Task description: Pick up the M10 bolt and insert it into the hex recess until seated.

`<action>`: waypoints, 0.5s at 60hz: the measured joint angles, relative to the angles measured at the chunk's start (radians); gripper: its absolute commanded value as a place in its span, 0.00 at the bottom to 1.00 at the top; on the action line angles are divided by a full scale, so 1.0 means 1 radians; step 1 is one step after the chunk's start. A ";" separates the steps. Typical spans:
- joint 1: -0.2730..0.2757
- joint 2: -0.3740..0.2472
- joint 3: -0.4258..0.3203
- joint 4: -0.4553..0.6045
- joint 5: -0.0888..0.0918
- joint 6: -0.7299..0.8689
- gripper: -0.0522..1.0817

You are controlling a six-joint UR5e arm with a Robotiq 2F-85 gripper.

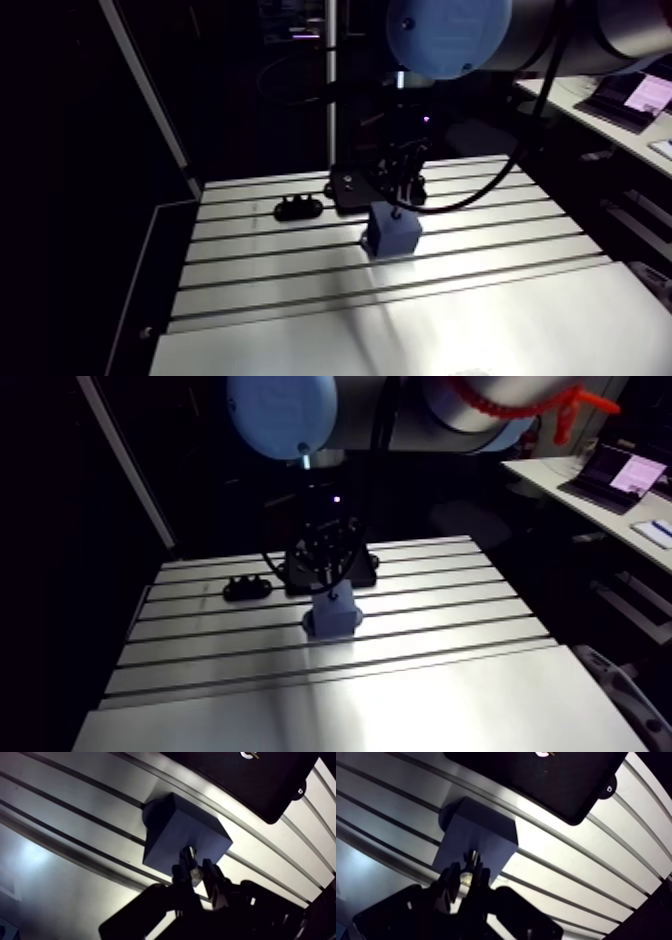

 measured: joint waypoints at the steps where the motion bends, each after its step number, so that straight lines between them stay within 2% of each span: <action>1: 0.000 0.000 0.000 0.000 0.000 0.000 0.74; 30: 0.000 -0.001 0.002 0.001 0.000 -0.004 0.74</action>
